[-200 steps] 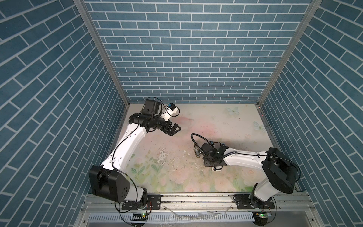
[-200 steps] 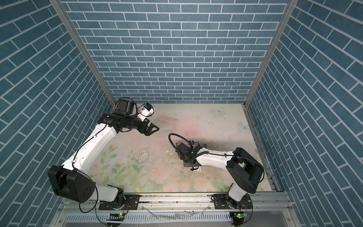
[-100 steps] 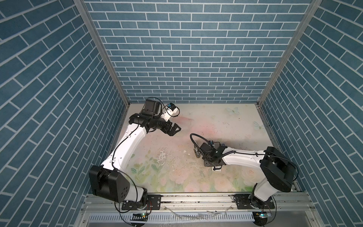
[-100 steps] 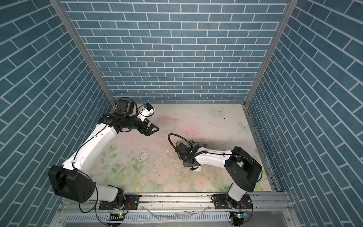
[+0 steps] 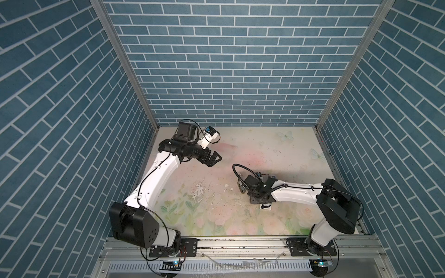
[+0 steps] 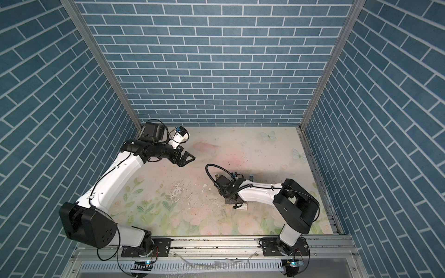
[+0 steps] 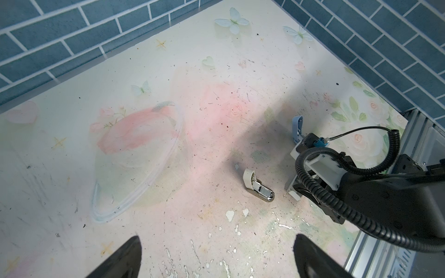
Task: Load the staples into the stapler
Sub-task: 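Close the right gripper on a grey staple strip inside the white box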
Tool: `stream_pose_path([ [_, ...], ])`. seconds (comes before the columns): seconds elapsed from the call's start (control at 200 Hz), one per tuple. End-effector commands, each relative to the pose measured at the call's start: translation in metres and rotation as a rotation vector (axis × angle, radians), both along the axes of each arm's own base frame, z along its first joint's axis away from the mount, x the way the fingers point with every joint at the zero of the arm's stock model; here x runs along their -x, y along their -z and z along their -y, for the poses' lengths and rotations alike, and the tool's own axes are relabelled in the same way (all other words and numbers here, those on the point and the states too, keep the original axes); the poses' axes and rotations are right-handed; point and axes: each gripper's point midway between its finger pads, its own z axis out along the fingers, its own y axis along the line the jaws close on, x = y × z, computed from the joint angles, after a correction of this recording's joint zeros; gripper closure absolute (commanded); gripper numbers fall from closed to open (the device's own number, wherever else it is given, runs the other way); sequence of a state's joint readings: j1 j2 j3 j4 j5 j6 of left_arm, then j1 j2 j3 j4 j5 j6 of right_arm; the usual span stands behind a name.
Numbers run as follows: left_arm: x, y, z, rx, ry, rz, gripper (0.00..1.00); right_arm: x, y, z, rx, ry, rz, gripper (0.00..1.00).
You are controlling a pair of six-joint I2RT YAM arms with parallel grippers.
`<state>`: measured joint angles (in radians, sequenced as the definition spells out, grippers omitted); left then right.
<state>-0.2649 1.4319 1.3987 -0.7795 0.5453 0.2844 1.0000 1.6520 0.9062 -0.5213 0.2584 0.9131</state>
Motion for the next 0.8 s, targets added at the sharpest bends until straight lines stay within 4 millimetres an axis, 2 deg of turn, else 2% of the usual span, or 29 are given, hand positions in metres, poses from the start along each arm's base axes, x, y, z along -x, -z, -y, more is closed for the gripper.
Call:
stream_pose_path([
  [0.0, 0.0019, 0.0033, 0.0003, 0.014, 0.004, -0.014, 0.00, -0.0041, -0.0039, 0.0030, 0.006, 0.056, 0.016, 0.67],
  [0.185, 0.0018, 0.0031, 0.0006, 0.018, 0.002, -0.014, 0.00, -0.0054, -0.0010, 0.0009, -0.003, 0.056, 0.013, 0.68],
  [0.56, 0.0019, 0.0032, 0.0011, 0.020, 0.001, -0.015, 0.00, -0.0064, 0.0011, -0.0053, -0.019, 0.041, 0.010, 0.81],
  [0.795, 0.0016, 0.0043, 0.0008, 0.018, 0.000, -0.018, 0.00, -0.0092, 0.0016, -0.0056, -0.010, 0.041, 0.019, 0.76],
])
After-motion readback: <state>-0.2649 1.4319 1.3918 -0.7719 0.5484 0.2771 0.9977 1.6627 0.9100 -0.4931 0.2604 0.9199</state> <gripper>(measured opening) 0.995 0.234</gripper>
